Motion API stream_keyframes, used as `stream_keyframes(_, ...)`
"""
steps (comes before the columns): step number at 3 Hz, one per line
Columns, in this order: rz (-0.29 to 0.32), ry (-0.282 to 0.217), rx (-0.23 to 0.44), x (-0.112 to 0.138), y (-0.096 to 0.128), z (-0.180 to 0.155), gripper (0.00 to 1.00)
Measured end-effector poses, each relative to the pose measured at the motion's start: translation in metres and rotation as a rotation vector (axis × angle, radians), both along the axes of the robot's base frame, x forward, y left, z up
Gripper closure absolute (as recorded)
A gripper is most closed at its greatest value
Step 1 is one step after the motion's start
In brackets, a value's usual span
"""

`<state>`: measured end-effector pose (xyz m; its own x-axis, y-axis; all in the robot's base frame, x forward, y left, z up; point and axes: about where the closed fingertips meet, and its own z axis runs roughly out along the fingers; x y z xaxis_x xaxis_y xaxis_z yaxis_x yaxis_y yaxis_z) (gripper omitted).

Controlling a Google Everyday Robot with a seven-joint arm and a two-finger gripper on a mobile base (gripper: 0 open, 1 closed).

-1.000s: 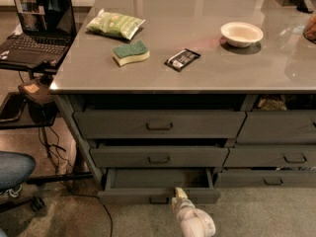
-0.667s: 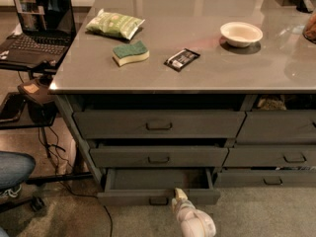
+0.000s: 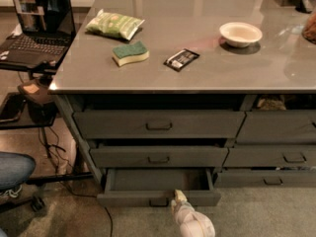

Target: Open bottom drawer

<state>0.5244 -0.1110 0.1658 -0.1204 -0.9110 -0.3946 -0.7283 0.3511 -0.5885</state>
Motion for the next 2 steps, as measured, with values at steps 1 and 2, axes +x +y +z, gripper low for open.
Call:
stream_keyframes(1, 0.0, 0.0, 0.0, -0.0005, 0.0, 0.0034, 1.0)
stream_keyframes(2, -0.008, 0.002, 0.004, -0.0043, -0.0006, 0.0044, 1.0)
